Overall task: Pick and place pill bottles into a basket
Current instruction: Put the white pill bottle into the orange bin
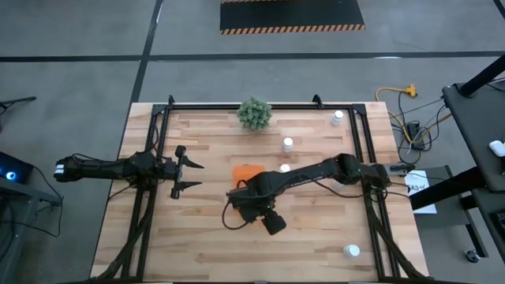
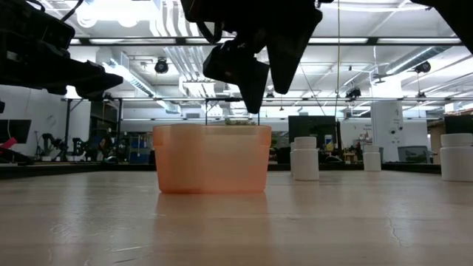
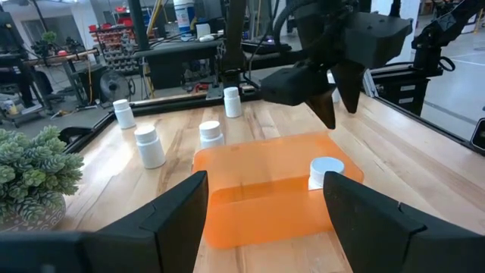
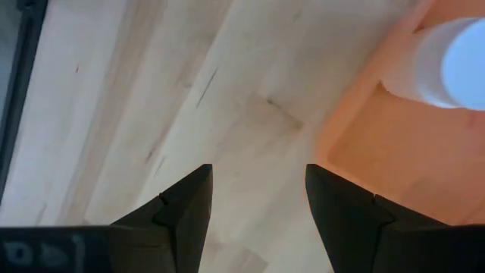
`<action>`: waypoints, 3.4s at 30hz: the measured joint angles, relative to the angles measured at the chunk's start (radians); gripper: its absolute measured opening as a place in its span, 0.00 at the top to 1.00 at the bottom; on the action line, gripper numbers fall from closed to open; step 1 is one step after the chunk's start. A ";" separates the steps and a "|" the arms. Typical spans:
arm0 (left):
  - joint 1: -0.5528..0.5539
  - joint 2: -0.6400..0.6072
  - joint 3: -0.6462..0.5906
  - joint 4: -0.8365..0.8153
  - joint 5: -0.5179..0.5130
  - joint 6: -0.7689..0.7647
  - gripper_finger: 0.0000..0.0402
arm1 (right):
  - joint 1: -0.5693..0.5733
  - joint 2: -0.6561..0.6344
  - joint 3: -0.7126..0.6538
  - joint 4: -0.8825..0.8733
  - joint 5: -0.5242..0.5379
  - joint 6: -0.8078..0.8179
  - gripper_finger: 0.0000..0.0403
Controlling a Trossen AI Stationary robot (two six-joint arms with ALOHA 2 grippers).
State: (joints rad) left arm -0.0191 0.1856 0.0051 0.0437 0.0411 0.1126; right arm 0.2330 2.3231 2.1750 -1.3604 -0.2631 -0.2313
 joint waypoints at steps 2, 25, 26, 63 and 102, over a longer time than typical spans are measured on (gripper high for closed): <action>0.000 0.000 0.000 0.000 0.000 0.000 0.39 | 0.007 -0.006 -0.010 -0.002 0.000 0.012 0.50; 0.000 0.003 0.000 0.000 0.000 0.000 0.39 | 0.089 -0.454 -0.655 0.352 0.058 0.325 0.50; 0.000 0.003 0.000 -0.001 0.000 0.000 0.39 | 0.092 -0.485 -0.690 0.364 0.075 0.346 0.50; 0.000 0.004 0.000 0.000 0.000 0.000 0.39 | 0.638 -0.892 -0.960 0.235 0.215 1.274 0.50; 0.000 0.003 0.000 0.000 0.000 0.000 0.39 | 0.854 -0.723 -0.923 0.241 0.293 1.465 0.50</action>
State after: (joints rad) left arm -0.0192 0.1883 0.0051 0.0436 0.0413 0.1127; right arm 1.0870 1.6003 1.2518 -1.1192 0.0298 1.2339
